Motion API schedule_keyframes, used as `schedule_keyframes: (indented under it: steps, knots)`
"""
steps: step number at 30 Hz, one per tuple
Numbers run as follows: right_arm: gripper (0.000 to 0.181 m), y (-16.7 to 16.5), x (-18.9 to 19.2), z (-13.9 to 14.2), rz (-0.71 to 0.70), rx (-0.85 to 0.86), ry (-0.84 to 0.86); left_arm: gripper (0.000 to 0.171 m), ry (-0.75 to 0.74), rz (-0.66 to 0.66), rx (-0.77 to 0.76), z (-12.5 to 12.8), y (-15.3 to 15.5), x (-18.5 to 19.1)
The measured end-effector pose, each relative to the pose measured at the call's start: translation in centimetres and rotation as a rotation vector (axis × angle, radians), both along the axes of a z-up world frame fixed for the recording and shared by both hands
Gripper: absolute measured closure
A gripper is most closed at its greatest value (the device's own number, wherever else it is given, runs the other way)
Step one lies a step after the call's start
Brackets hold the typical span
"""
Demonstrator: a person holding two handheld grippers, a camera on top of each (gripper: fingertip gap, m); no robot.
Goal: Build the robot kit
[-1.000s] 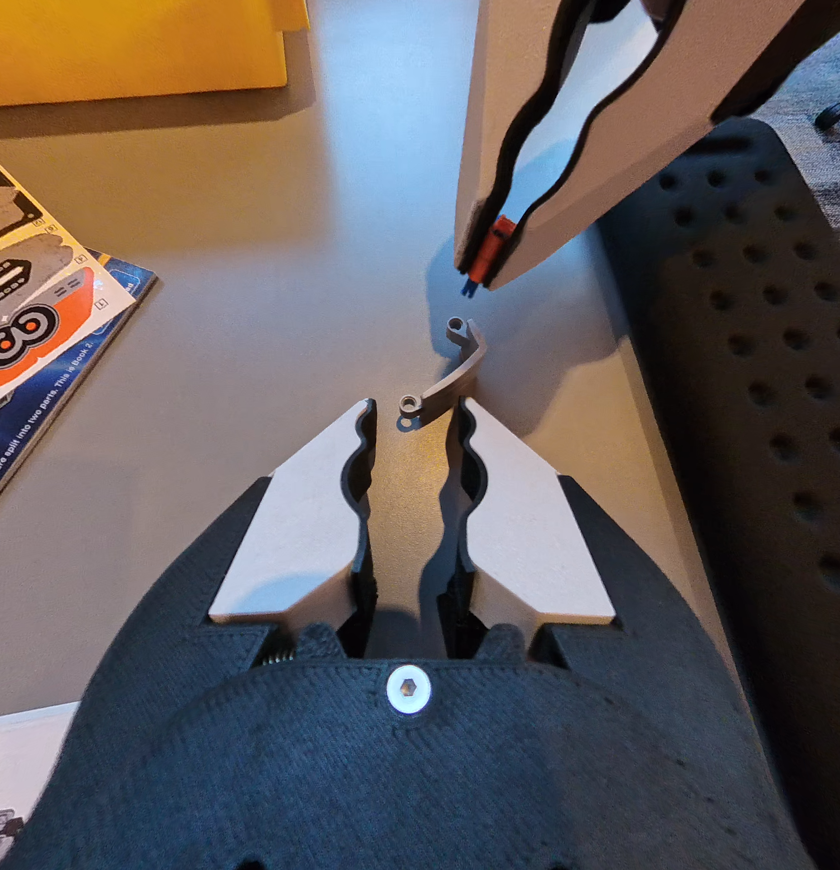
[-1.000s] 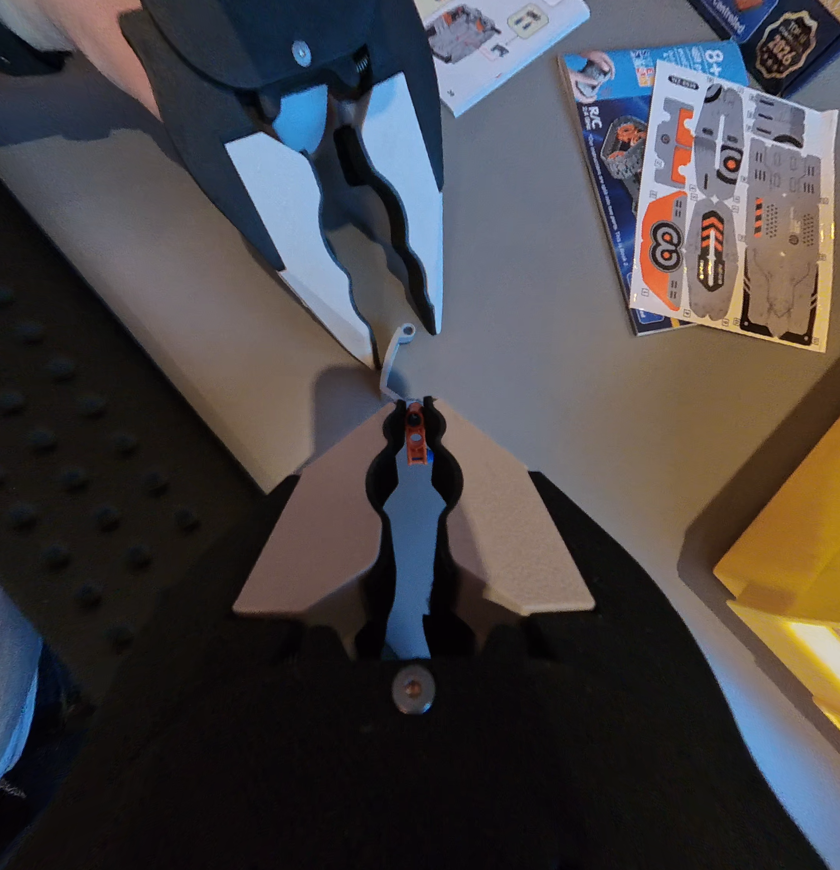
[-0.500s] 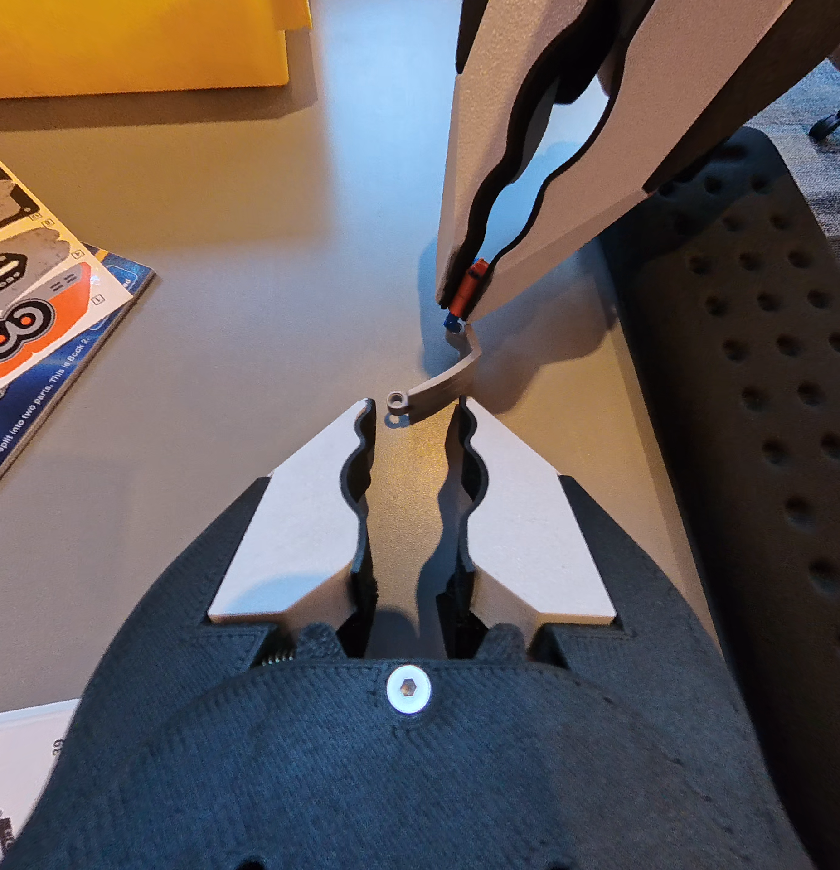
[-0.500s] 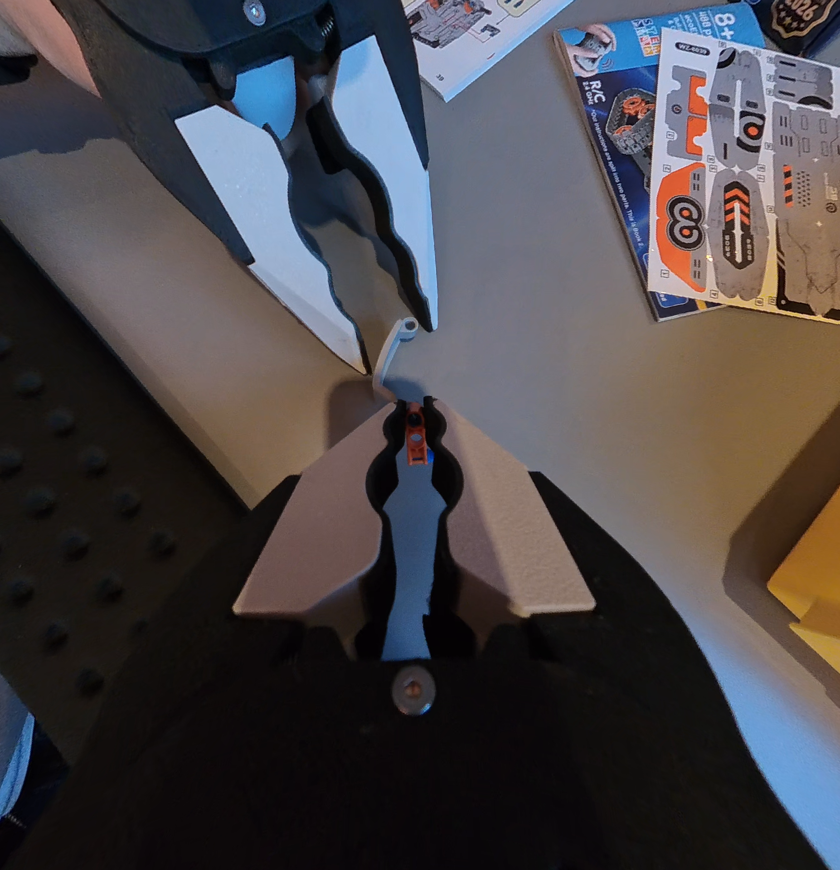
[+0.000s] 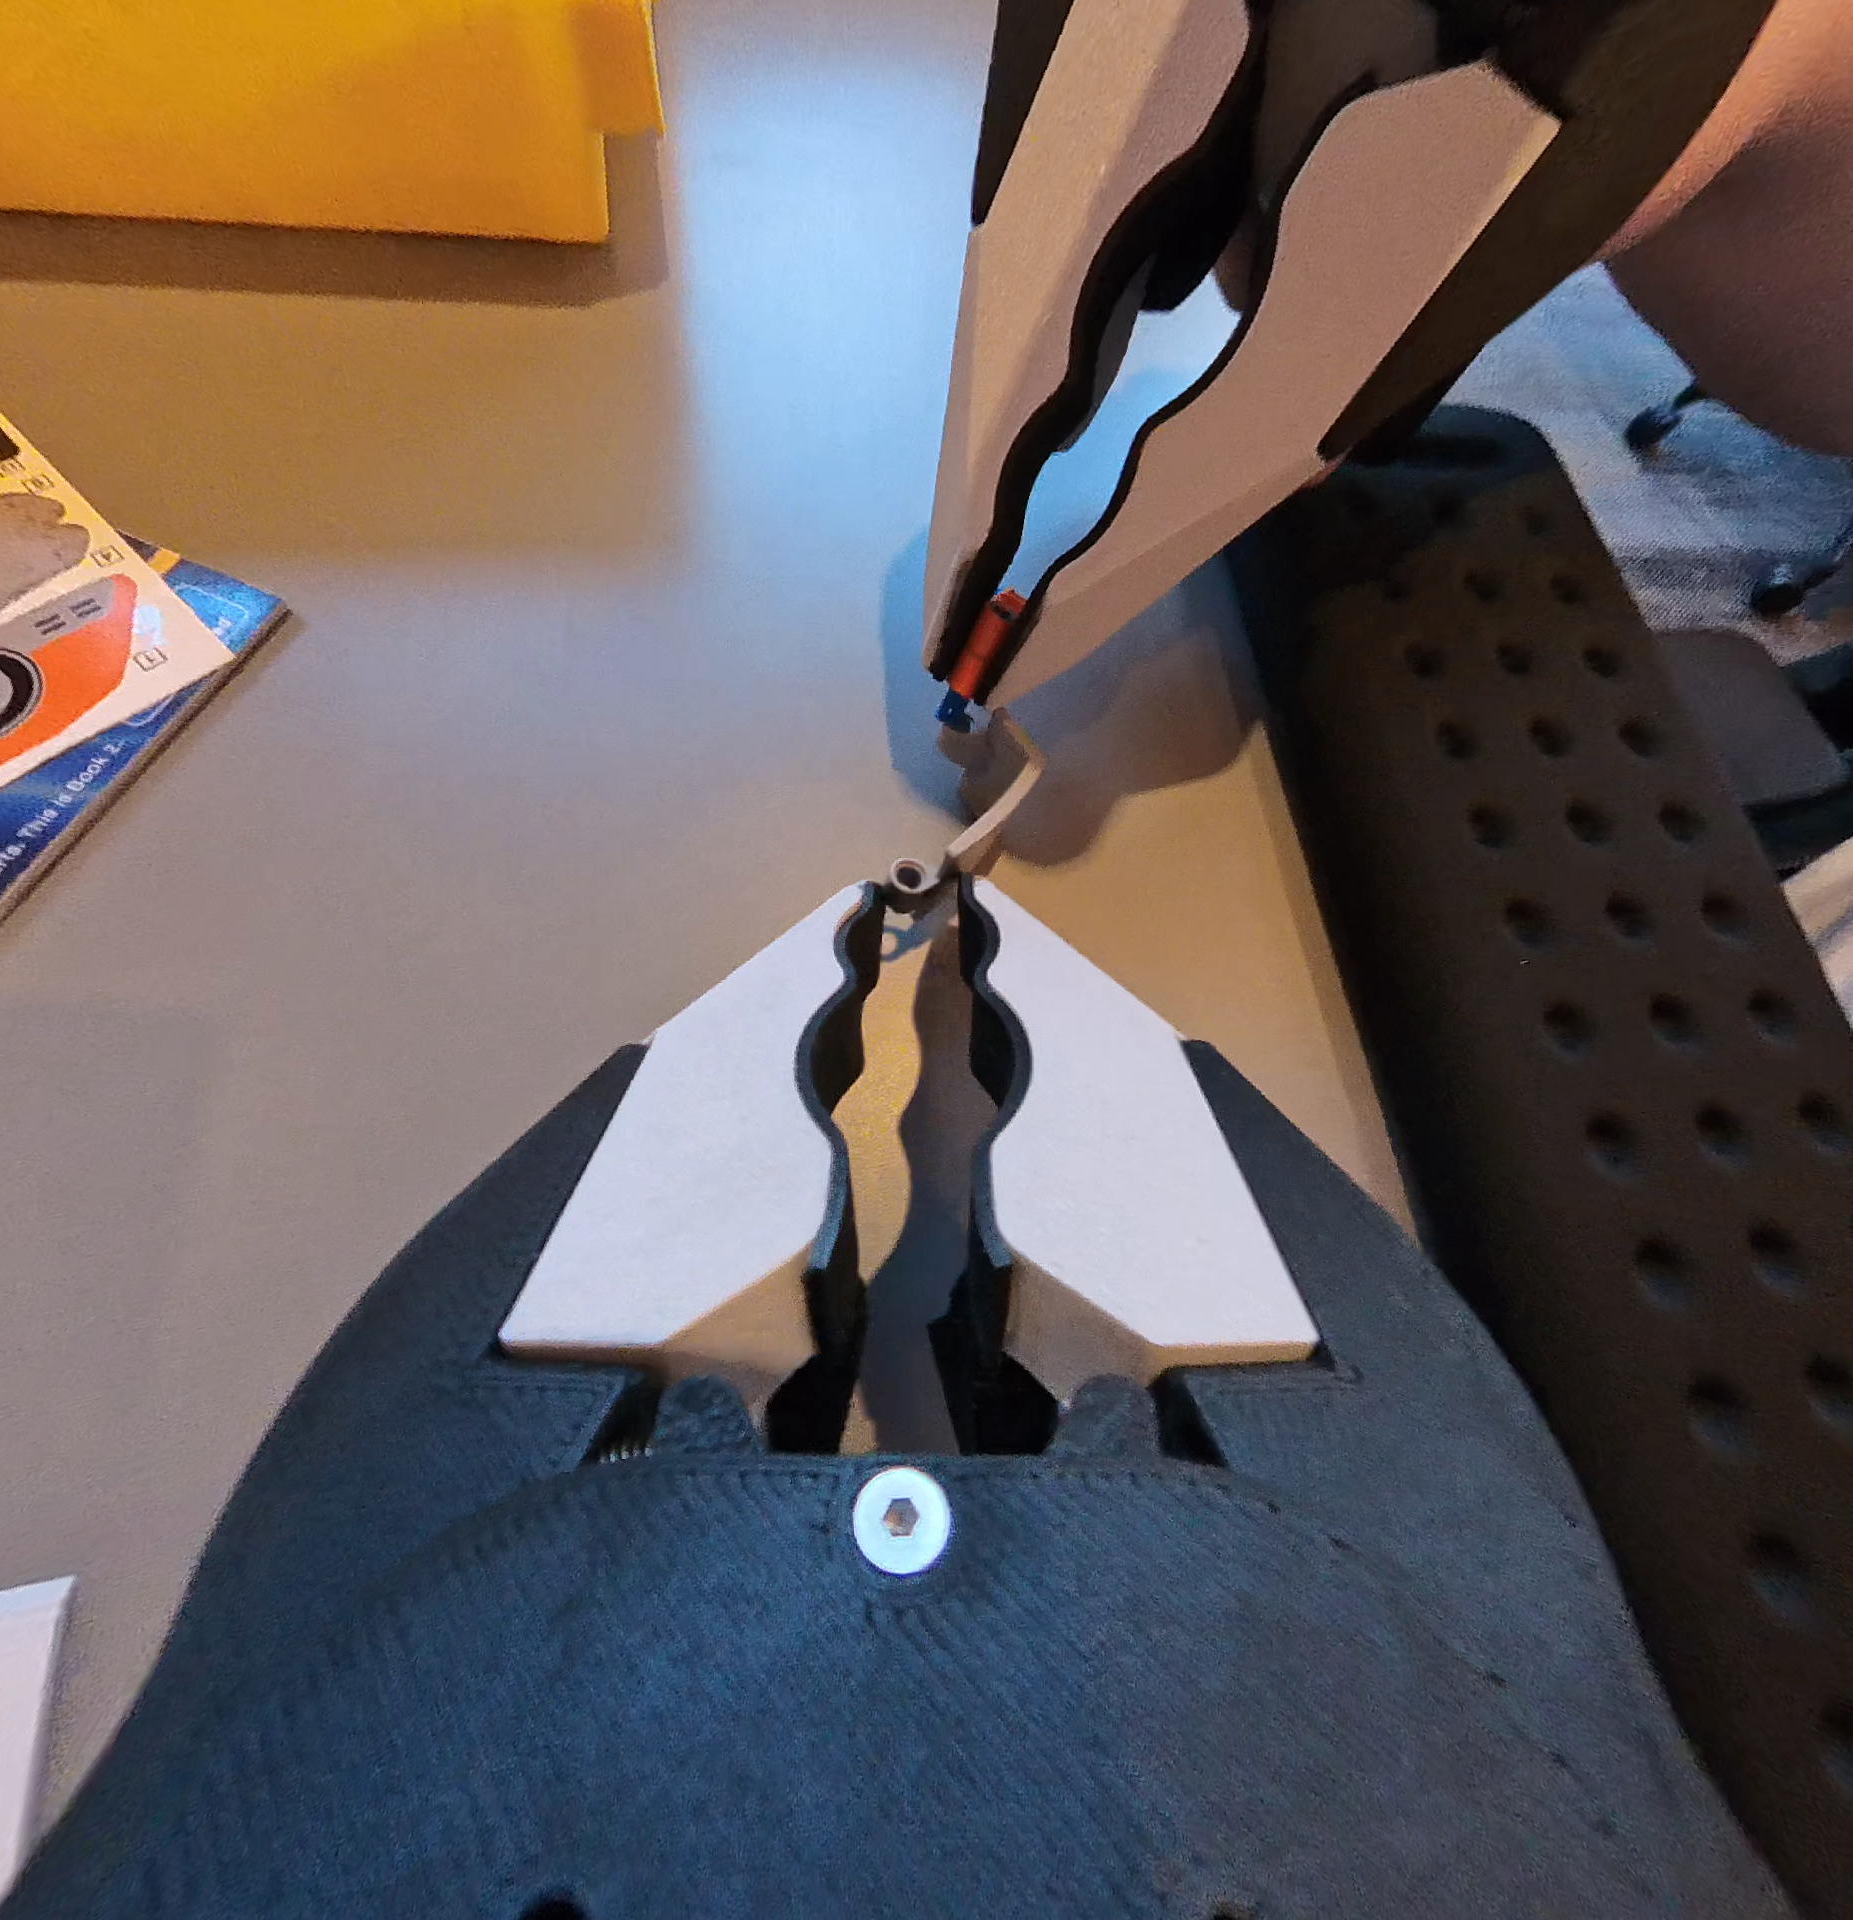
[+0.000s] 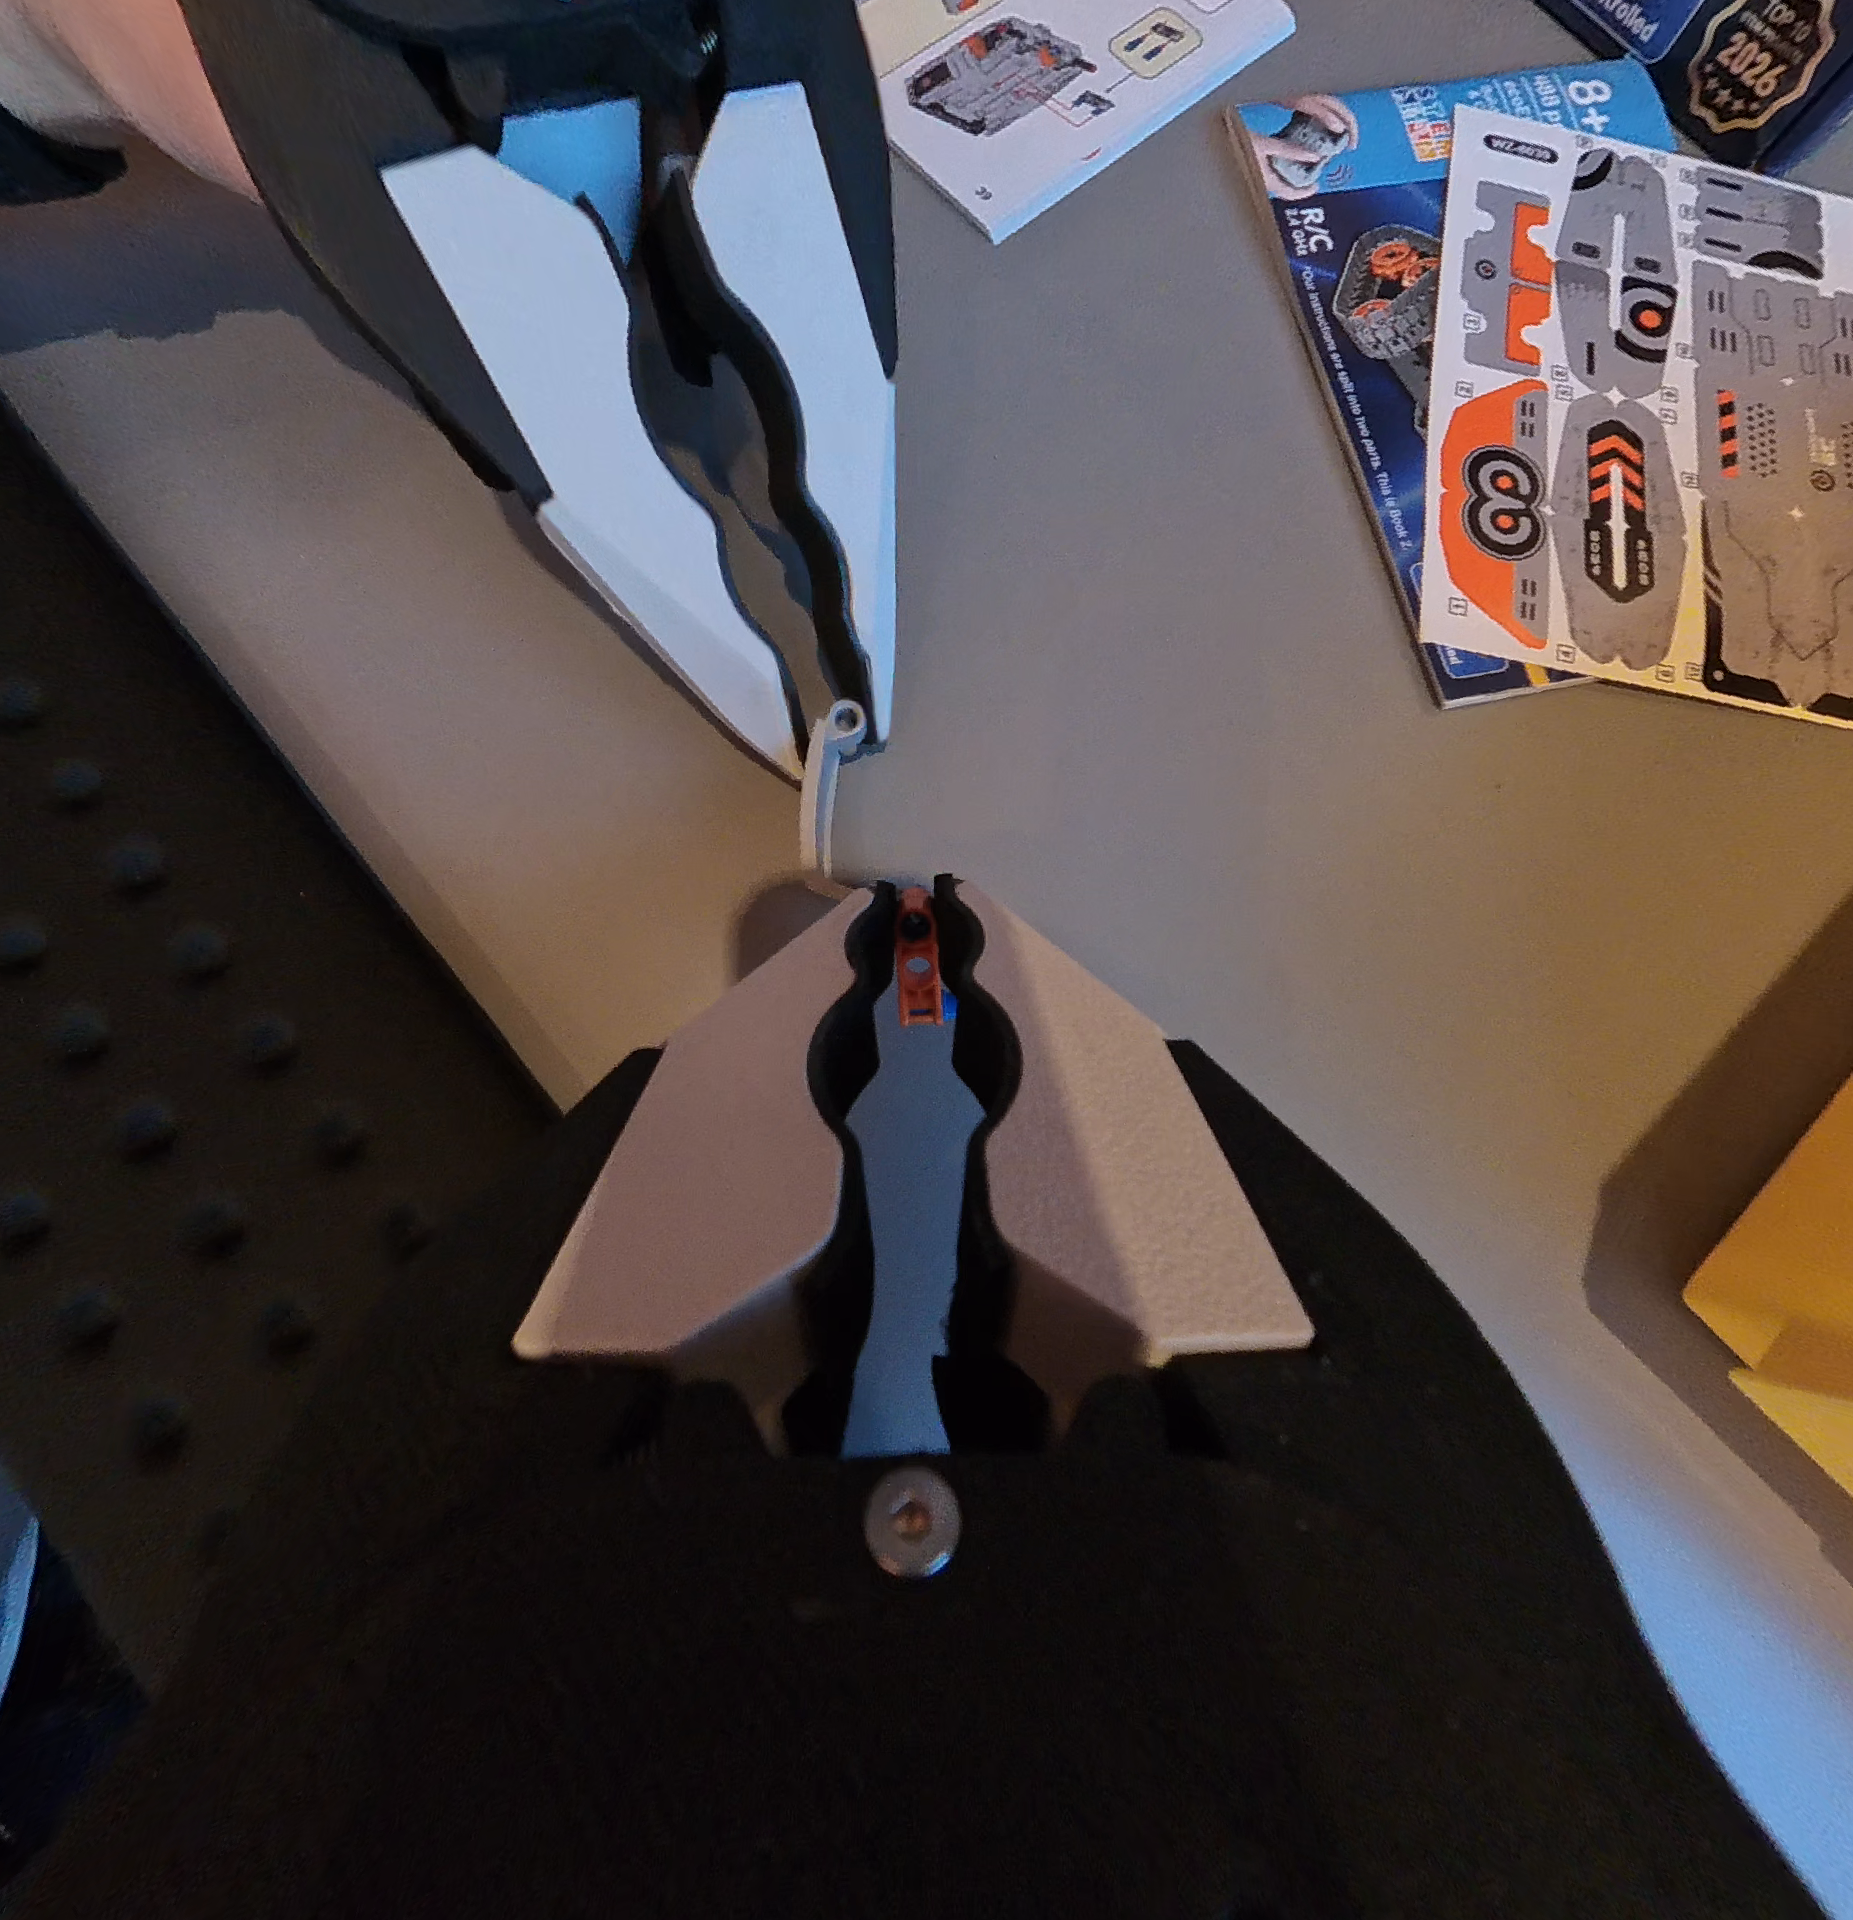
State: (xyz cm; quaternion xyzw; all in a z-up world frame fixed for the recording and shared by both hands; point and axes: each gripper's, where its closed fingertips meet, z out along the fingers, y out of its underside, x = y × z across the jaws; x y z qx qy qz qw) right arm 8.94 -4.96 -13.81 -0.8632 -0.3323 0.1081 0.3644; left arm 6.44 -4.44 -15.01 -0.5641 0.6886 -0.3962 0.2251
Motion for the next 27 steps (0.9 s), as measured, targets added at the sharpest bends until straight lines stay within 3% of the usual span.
schedule_keyframes:
  steps: [7,27]
  knots:
    - [0.175,0.1,0.6,-0.3,0.0,-0.006,-0.003,0.163,-0.083,-0.007,-0.042,1.4,-0.9,0.6]
    - [0.175,0.2,-0.2,-1.6,0.036,-0.029,-0.037,0.152,-0.089,-0.021,-0.017,1.4,-2.1,1.5]
